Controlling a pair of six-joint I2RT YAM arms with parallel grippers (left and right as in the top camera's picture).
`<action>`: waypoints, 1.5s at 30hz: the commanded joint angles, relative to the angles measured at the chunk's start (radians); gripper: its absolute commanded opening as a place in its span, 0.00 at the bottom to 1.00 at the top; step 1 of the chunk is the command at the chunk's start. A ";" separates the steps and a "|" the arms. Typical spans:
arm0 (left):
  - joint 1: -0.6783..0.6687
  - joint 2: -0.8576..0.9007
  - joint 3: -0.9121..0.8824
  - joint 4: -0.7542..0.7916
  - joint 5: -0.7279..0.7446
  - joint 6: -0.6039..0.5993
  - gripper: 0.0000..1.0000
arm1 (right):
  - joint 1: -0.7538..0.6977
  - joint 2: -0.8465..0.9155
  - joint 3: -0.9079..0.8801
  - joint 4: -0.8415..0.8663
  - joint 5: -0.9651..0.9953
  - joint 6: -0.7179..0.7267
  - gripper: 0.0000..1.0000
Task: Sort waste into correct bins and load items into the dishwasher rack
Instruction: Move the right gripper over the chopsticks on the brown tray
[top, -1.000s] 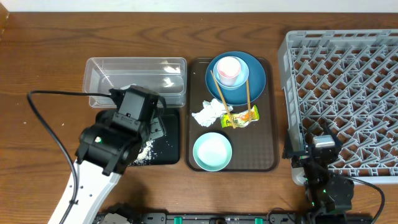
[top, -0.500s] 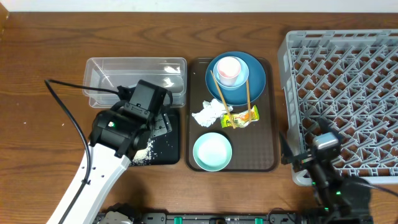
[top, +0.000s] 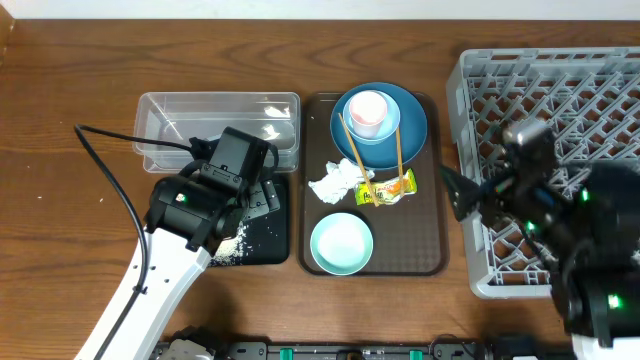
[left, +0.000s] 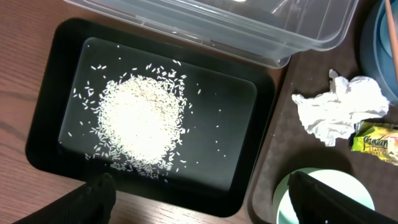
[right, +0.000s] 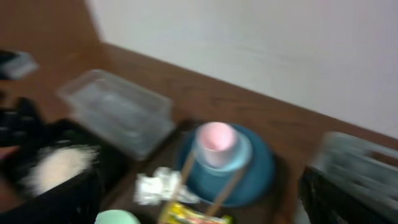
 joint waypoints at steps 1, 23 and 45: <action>0.006 0.000 0.014 -0.003 -0.015 0.005 0.92 | 0.006 0.042 0.024 0.000 -0.257 0.056 0.99; 0.006 0.000 0.014 -0.003 -0.015 0.005 0.94 | 0.396 0.267 0.023 -0.105 0.499 0.199 0.47; 0.006 0.000 0.014 -0.003 -0.015 0.005 0.94 | 0.486 0.641 0.023 0.071 0.518 0.194 0.40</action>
